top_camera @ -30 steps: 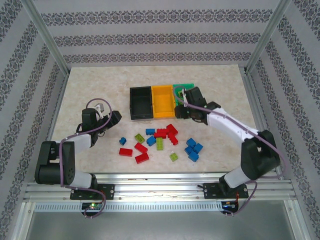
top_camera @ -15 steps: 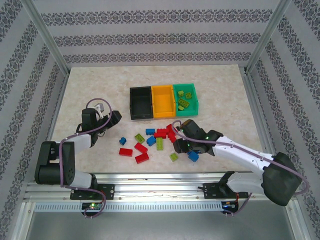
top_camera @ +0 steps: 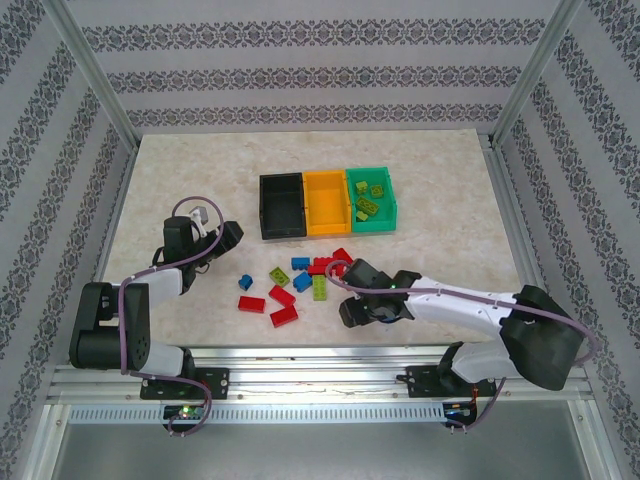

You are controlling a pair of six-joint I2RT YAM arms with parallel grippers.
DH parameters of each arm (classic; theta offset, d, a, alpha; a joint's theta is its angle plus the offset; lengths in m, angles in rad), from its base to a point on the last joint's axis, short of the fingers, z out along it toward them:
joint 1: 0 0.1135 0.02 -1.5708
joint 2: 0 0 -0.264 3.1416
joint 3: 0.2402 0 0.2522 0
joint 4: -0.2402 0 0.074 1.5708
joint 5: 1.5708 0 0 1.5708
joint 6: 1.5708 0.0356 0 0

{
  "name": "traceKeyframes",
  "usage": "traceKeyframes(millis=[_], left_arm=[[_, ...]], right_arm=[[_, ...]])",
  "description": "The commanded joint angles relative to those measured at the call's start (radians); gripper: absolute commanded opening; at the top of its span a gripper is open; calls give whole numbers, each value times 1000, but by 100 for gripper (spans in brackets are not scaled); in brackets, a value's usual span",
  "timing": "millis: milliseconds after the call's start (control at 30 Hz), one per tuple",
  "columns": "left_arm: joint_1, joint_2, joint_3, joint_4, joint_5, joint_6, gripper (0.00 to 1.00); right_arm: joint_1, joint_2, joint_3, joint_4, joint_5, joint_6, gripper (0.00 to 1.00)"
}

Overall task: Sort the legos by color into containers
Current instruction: Pick up the lego from the bottom-center of the table.

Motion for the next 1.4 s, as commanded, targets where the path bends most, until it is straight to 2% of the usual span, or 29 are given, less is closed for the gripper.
traceKeyframes(millis=[0,300,533,733,800,933,1067,1167,1367], left_arm=[[9,3,-9,28,7,4,78],[9,1,-10,27,12,1,78],[9,3,-10,34,20,-7,79],[9,-3,-9,28,19,-6,79],[9,-7,-8,25,20,-5,79],[9,-14,-10,22,17,-4,79],[9,-8,-10,23,18,-3,79],[9,-2,-7,29,21,-7,79],[9,4,-10,32,18,-5,79]], right_arm=[[22,39,33,10,19,17,49],[46,82,86,3,11,18,50],[63,95,93,61,11,82,53],[70,176,112,45,43,85,52],[75,196,123,36,48,79,50],[81,192,133,27,56,72,36],[64,122,173,-18,112,36,33],[-15,71,220,-1,146,-25,34],[-321,42,318,99,87,-117,34]])
